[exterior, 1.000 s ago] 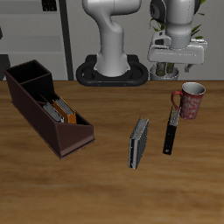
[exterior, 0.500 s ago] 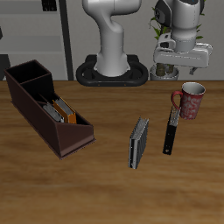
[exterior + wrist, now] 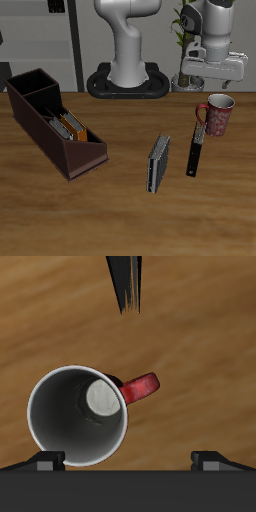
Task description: Place the right striped book into the right desk caddy's left compartment and place the orange book into the right desk caddy's left compartment and place the red mug into the right desk caddy's right compartment
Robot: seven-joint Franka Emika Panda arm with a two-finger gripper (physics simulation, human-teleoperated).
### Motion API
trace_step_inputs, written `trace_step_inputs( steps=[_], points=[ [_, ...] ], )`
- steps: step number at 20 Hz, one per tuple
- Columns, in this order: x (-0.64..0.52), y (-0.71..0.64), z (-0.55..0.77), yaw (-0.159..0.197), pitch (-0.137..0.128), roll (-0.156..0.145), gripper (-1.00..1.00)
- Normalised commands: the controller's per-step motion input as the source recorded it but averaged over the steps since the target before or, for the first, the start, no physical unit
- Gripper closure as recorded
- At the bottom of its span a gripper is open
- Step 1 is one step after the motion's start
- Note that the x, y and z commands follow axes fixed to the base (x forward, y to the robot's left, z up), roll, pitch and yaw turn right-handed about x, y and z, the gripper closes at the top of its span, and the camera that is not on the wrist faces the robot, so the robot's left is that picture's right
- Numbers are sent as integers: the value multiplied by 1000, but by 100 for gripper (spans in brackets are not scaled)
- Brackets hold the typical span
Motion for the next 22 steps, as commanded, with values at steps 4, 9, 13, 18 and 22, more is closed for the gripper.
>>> trace_step_inputs(
  steps=[4,9,13,18,22],
  points=[
    [133,18,-69,-58,1,18,-100],
    [-26,-71,-110,-76,39,-7,-100],
    [-75,-6,-142,-47,21,17,-100],
    [-135,4,-165,-55,27,25,-100],
    [-128,27,-117,-7,-13,7,-100]
  ],
)
